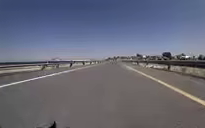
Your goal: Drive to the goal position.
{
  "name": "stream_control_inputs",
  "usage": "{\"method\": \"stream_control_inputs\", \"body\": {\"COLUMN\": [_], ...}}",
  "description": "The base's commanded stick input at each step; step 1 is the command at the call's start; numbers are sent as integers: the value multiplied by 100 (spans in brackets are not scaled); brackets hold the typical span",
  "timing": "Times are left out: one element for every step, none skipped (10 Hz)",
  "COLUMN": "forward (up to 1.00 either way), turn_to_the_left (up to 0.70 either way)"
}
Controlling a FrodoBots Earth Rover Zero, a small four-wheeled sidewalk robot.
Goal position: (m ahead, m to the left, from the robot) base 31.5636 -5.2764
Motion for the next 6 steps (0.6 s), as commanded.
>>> {"method": "stream_control_inputs", "body": {"forward": [100,100,100,100,100,100], "turn_to_the_left": [0,0,0,0,0,0]}}
